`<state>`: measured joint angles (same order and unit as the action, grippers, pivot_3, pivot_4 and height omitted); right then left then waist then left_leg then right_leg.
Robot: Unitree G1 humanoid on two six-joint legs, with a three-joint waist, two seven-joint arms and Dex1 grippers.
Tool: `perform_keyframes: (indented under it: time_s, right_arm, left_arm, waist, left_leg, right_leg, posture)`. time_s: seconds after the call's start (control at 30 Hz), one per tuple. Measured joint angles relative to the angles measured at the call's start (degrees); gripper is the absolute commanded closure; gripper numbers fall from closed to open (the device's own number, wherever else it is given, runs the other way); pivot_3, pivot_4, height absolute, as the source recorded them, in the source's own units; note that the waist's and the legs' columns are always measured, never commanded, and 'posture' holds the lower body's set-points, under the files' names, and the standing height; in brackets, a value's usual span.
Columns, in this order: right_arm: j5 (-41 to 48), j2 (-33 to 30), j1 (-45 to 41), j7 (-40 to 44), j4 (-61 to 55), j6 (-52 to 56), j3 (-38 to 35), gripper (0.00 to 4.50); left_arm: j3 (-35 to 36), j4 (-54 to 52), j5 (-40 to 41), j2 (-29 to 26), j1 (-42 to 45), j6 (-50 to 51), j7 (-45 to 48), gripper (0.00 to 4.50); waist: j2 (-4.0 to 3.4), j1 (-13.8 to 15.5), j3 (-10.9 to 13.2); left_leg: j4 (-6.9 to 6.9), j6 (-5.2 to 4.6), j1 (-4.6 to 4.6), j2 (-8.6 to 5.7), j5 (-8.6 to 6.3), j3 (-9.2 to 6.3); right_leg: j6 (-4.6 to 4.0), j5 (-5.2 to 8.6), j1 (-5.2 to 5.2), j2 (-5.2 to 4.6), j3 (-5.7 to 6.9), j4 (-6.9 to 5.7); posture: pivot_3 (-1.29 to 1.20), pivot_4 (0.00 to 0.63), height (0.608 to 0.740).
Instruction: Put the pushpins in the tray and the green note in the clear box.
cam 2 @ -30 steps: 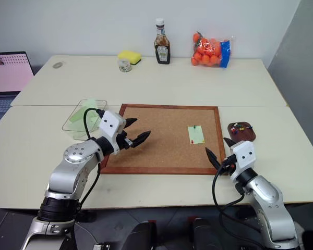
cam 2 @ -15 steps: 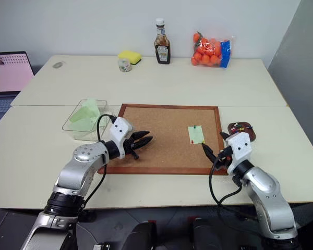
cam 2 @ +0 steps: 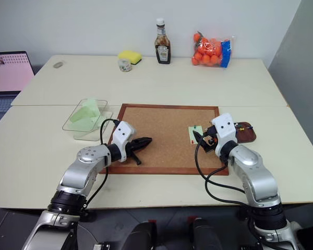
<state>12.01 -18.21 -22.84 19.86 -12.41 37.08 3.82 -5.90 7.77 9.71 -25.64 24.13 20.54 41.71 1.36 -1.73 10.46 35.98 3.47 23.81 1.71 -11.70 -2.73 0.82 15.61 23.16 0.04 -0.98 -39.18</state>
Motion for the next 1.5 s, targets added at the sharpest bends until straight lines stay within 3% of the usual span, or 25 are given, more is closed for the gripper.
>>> perform_keyframes:
  time_s: [0.27,0.67,0.7,0.8,1.07,1.2,1.5]
  right_arm:
    - [-0.53,3.56,-7.33,-0.4,10.58,1.37,0.76,0.62]
    - [-3.61,5.21,-9.12,-0.69,19.8,-2.09,1.06,0.62]
    - [-3.95,5.24,-9.38,-0.68,20.09,-2.52,1.06,0.97]
    - [-4.4,5.29,-9.96,-0.58,21.24,-4.07,1.1,1.46]
    - [-5.93,5.46,-10.18,0.0,23.29,-6.34,1.83,1.46]
    - [-6.75,5.15,-10.2,0.23,24.22,-7.27,1.93,2.05]
    - [-8.04,5.13,-11.67,0.59,26.54,-8.93,2.04,3.93]
  left_arm:
    - [-0.02,-0.25,-0.12,0.27,-0.05,0.25,-0.7,4.46]
    - [-0.05,-1.62,-0.71,0.3,-0.94,0.34,-1.1,4.46]
    - [-0.05,-1.7,-0.71,0.3,-0.99,0.36,-1.1,4.5]
    - [-0.06,-2.04,-0.72,0.3,-1.15,0.53,-1.08,4.5]
    - [-0.08,-2.67,-0.76,0.3,-1.55,0.73,-1.08,4.5]
    - [-0.08,-2.71,-0.76,0.3,-1.57,0.76,-1.06,4.5]
    - [-0.08,-2.73,-0.77,0.3,-1.58,0.81,-1.04,4.5]
  waist:
    - [0.0,0.01,0.0]
    - [0.0,0.0,0.0]
    - [0.0,0.01,0.0]
    - [0.0,0.0,0.0]
    - [0.0,-0.01,0.0]
    - [0.0,-0.01,0.0]
    - [-0.01,-0.01,0.0]
  left_leg:
    - [-0.01,0.0,0.03,0.0,0.0,-0.01]
    - [-0.01,0.0,0.03,0.0,0.0,0.01]
    - [-0.02,0.0,0.03,0.0,0.0,0.0]
    - [-0.02,0.0,0.03,0.01,0.0,0.01]
    - [-0.02,0.0,0.03,0.01,0.0,0.01]
    - [-0.02,0.0,0.03,0.01,0.0,0.01]
    - [-0.02,0.0,0.03,0.01,0.0,0.01]
  right_leg:
    - [-0.04,-0.02,0.01,-0.01,0.01,0.02]
    - [-0.05,-0.03,0.02,-0.01,0.0,0.03]
    - [-0.05,-0.03,0.02,-0.01,0.01,0.03]
    - [-0.05,-0.03,0.02,-0.01,0.01,0.03]
    - [-0.05,-0.03,0.02,-0.01,0.0,0.03]
    - [-0.05,-0.03,0.02,-0.01,0.01,0.03]
    - [-0.05,-0.03,0.02,-0.01,0.01,0.03]
  posture:
    - [0.0,0.15,0.74]
    - [0.0,0.15,0.74]
    - [0.0,0.15,0.74]
    - [0.0,0.15,0.74]
    - [0.0,0.15,0.74]
    - [0.0,0.15,0.74]
    - [0.0,0.15,0.74]
